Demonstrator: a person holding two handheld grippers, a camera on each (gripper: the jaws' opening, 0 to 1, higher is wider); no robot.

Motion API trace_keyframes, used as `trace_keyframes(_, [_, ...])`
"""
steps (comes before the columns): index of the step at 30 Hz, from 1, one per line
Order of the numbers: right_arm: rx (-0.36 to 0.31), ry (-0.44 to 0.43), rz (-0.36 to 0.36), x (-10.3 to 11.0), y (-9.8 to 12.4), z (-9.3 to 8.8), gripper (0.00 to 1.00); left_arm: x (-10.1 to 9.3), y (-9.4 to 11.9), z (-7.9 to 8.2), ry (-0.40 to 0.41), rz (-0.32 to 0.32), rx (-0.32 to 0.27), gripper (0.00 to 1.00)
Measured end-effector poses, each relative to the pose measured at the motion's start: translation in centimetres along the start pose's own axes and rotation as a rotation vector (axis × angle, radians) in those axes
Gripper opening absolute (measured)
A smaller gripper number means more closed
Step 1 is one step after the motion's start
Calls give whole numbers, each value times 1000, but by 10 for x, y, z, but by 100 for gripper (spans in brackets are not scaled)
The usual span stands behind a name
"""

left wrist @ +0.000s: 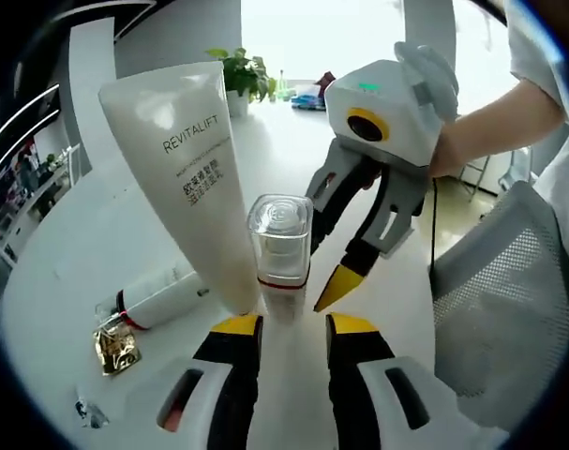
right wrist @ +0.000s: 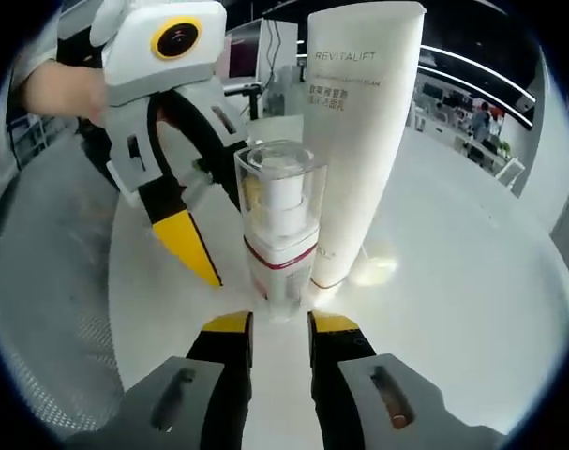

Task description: Arrange the skincare products in the storage area until every visible bottle or jar stands upright without overlapping.

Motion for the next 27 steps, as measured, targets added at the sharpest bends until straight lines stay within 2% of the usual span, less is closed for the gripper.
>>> trace_keyframes(10, [-30, -65, -27, 11, 12, 6, 31, -3, 23, -4, 47, 60, -7, 33])
trace_keyframes(12, [-31, -89, -42, 11, 15, 6, 36, -4, 28, -2, 67, 76, -20, 33])
trace_keyframes(16, [-41, -110, -51, 14, 21, 5, 39, -5, 40, 2, 156, 121, -76, 36])
trace_keyframes(22, [-59, -132, -52, 22, 28, 12, 43, -9, 60, -4, 235, 183, -94, 40])
trace_keyframes(27, [-88, -148, -22, 28, 31, 21, 50, -13, 74, -11, 293, 223, -110, 44])
Point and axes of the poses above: the point that each gripper's makers call its tool centre point, and the gripper's own axes: y roughly backward along the fingers, x roughly to its left, z roughly out of its top, the point moved 1 cm from there along y, roughly backward along the fingers, and after that the axes turned 7 degrees about -x, right-handed, at the moved point
